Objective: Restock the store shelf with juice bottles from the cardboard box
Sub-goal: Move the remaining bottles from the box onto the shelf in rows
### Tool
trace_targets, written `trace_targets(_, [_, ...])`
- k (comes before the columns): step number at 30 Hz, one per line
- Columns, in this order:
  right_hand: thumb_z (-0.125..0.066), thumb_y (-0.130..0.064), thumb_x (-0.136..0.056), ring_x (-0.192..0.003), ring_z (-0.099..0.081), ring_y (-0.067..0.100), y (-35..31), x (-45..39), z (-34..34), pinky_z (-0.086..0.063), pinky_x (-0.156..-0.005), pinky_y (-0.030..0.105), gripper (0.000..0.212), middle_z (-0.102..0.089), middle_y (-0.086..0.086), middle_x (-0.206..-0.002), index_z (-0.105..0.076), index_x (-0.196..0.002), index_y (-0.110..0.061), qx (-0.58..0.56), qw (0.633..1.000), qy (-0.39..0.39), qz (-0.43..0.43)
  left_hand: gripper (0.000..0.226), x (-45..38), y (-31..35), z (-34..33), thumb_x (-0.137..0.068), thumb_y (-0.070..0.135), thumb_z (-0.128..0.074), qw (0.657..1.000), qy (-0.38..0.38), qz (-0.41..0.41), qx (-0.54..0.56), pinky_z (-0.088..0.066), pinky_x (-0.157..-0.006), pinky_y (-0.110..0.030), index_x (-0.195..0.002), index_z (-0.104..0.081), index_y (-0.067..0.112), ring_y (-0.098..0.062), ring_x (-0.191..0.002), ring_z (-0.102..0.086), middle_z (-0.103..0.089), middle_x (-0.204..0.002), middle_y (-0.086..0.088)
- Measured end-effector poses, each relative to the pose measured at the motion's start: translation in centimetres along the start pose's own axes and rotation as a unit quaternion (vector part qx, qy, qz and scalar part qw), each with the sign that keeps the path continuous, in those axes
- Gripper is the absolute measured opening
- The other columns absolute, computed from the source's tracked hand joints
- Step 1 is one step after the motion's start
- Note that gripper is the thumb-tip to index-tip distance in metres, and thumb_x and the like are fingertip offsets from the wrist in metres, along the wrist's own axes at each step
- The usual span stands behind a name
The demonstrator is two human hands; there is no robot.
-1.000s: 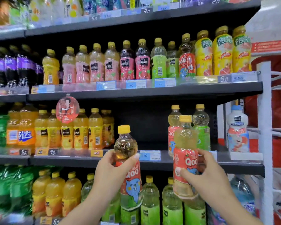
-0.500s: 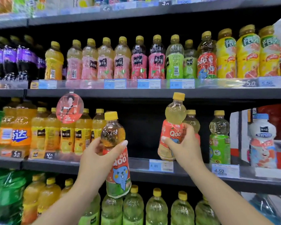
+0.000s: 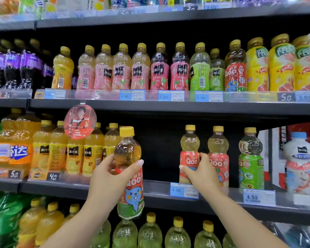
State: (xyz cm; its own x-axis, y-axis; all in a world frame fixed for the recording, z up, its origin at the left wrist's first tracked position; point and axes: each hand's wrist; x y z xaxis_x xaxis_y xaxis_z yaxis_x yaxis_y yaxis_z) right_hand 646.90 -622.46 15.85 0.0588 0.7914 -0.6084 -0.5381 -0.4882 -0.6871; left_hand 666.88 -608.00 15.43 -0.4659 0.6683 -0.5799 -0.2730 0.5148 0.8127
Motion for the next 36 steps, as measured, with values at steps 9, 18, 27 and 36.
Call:
trace_targets(9, [-0.072,-0.041,-0.078,-0.087,-0.050,0.011,0.0,0.7,-0.3,-0.042,-0.071,0.026,0.073,-0.058,0.000,-0.113,-0.034,-0.135,-0.016,0.063,0.998,-0.007,-0.005,0.024,-1.4,-0.1,-0.7,-0.070,0.043,-0.078,0.999,0.022,0.025,0.038,-0.055,-0.063,-0.027,-0.086,-0.068,0.028,-0.009,-0.076,-0.072,-0.075,-0.080,0.010])
trace_targets(18, [-0.069,-0.037,-0.083,-0.127,-0.045,0.011,-0.3,4.3,3.7,-0.041,-0.097,0.033,0.069,-0.048,-0.007,-0.138,-0.035,-0.142,-0.025,0.015,0.997,-0.013,0.075,0.027,-5.1,1.1,-4.5,-0.070,0.045,-0.078,0.998,0.042,-0.026,0.033,-0.059,-0.073,-0.031,-0.088,-0.067,0.029,-0.007,-0.084,-0.069,-0.073,-0.084,0.010])
trace_targets(27, [-0.070,-0.034,-0.082,-0.126,-0.048,0.012,-0.8,3.3,6.0,-0.042,-0.102,0.033,0.068,-0.049,-0.002,-0.140,-0.037,-0.142,-0.023,0.011,0.997,-0.024,0.076,0.032,-8.2,-1.4,-8.1,-0.071,0.049,-0.076,0.998,0.030,-0.041,-0.037,-0.055,-0.075,-0.027,-0.093,-0.060,0.032,-0.005,-0.086,-0.065,-0.068,-0.088,0.012])
trace_targets(36, [-0.064,-0.041,-0.085,-0.126,-0.049,0.017,-0.3,1.7,3.6,-0.047,-0.100,0.042,0.075,-0.045,0.000,-0.144,-0.026,-0.147,-0.022,0.069,0.996,-0.055,0.031,0.047,-11.4,-5.9,-7.7,-0.073,0.062,-0.067,0.986,0.062,0.005,-0.156,-0.058,-0.076,-0.035,-0.092,-0.062,0.020,-0.012,-0.079,-0.066,-0.069,-0.087,0.005])
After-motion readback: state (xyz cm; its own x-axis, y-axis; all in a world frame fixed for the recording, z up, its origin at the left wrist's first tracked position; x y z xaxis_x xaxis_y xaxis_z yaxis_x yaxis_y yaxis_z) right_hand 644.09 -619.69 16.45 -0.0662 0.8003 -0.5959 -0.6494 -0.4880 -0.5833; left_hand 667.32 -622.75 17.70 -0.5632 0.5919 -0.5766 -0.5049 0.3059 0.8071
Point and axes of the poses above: each hand's wrist, its own x-axis away from the middle knuckle, its own z-axis out of the back of the hand, y = z × x
